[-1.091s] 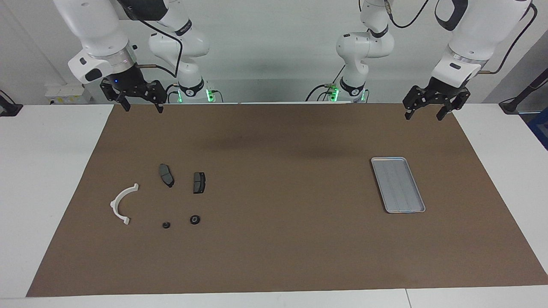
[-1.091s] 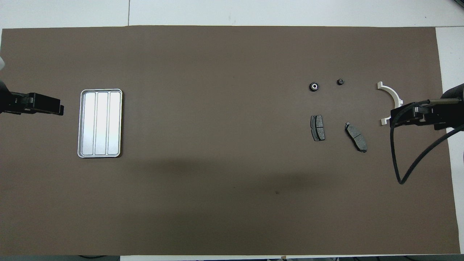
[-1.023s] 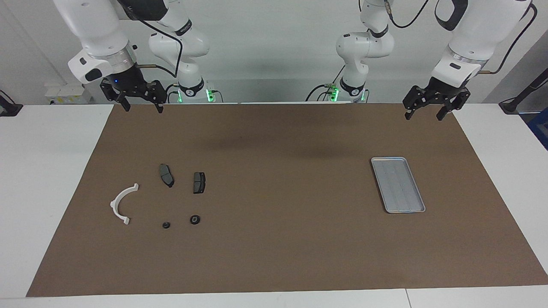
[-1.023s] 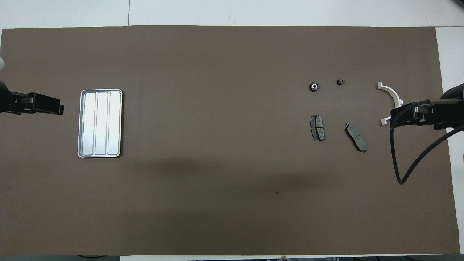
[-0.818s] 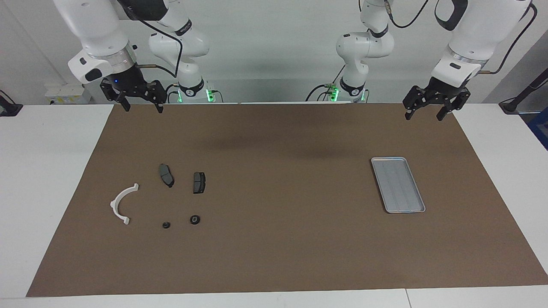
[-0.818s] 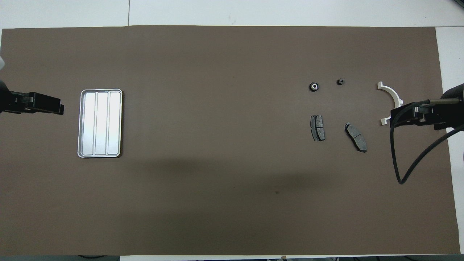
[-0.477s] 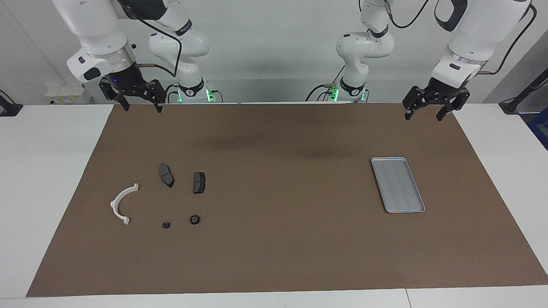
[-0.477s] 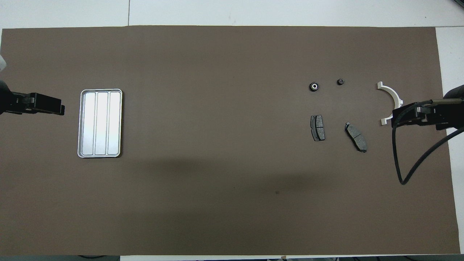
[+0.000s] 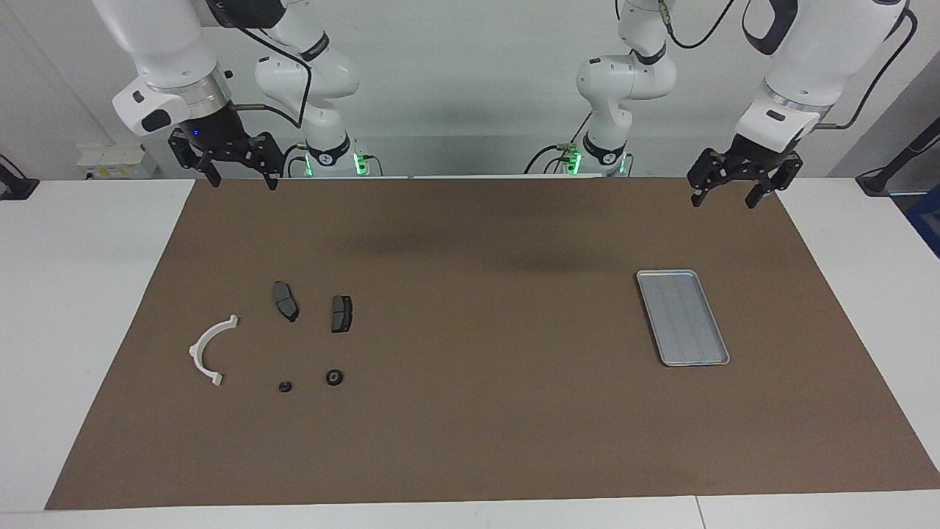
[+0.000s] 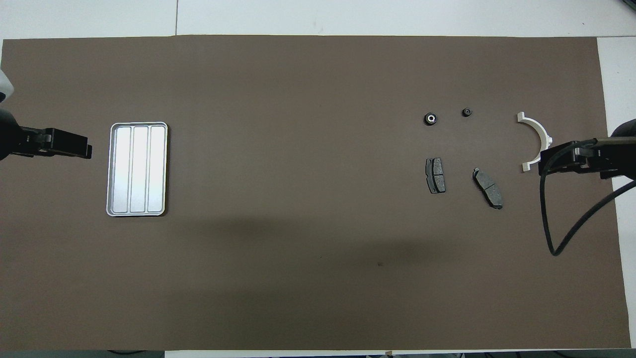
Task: Pick bearing gear from pile to tray
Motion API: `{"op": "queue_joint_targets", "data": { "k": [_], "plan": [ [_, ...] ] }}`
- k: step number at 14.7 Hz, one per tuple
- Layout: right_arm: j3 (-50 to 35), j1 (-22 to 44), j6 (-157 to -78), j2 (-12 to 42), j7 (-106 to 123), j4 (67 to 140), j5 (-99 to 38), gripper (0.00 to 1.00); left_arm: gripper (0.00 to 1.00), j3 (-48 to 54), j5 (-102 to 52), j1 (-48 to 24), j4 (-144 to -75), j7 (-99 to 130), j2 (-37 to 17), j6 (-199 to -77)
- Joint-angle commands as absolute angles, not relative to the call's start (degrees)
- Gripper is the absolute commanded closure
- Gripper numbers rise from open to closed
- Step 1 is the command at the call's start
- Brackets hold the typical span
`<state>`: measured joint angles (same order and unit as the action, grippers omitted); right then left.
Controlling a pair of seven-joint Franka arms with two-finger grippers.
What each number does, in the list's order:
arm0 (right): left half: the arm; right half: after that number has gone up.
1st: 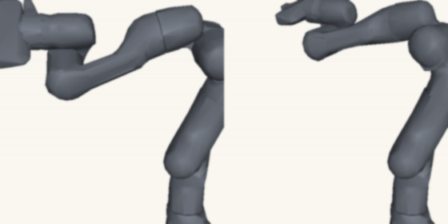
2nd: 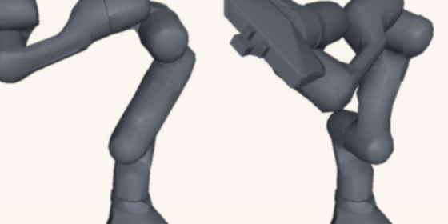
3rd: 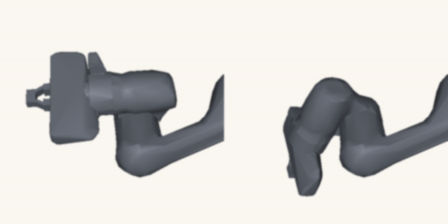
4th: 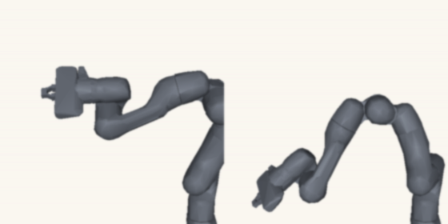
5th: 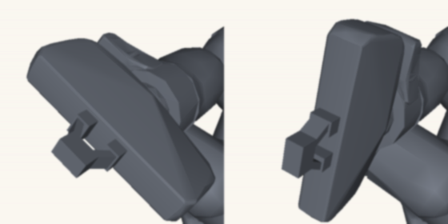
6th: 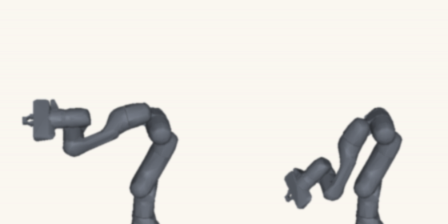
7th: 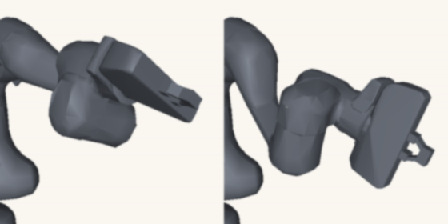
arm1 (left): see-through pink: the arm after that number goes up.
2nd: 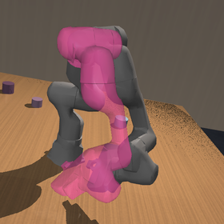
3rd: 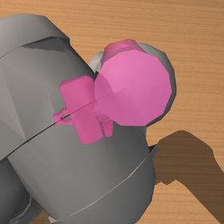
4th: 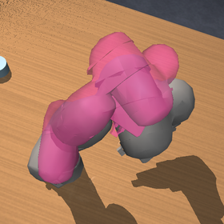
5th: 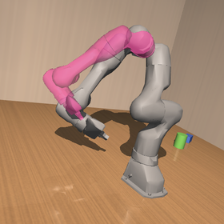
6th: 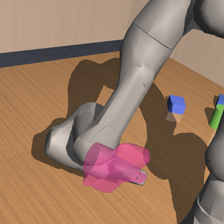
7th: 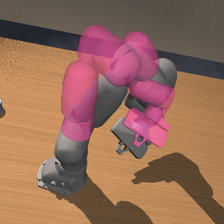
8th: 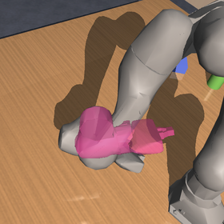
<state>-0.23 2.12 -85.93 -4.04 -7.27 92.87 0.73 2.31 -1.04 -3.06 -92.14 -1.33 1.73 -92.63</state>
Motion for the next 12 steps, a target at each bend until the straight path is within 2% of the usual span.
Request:
{"op": "queue_joint_targets", "data": {
  "k": [1,3,6,8,12],
  "plan": [
    [-0.44,2.11,-86.83,-5.18,-5.36,93.95,0.35,0.00,0.00,1.93,-1.67,-4.22,-93.52,-0.88,2.81,-94.13],
    [-0.53,2.20,-88.49,-5.01,-5.54,95.17,0.44,0.00,0.00,1.85,-1.67,-4.22,-93.52,-1.05,2.81,-94.04],
    [-0.70,3.24,-98.67,-3.96,-6.23,102.28,0.53,0.00,0.00,1.93,-1.67,-4.22,-93.60,-1.06,2.81,-93.08],
    [-0.70,4.56,-106.48,0.24,-8.68,104.58,0.53,0.00,0.00,1.85,-1.67,-4.13,-93.60,-0.97,2.81,-93.08],
    [-0.70,5.62,-117.58,11.66,-15.99,103.72,0.79,0.00,0.00,1.85,-1.67,-3.78,-93.60,-0.97,2.90,-92.99]
  ]
}}
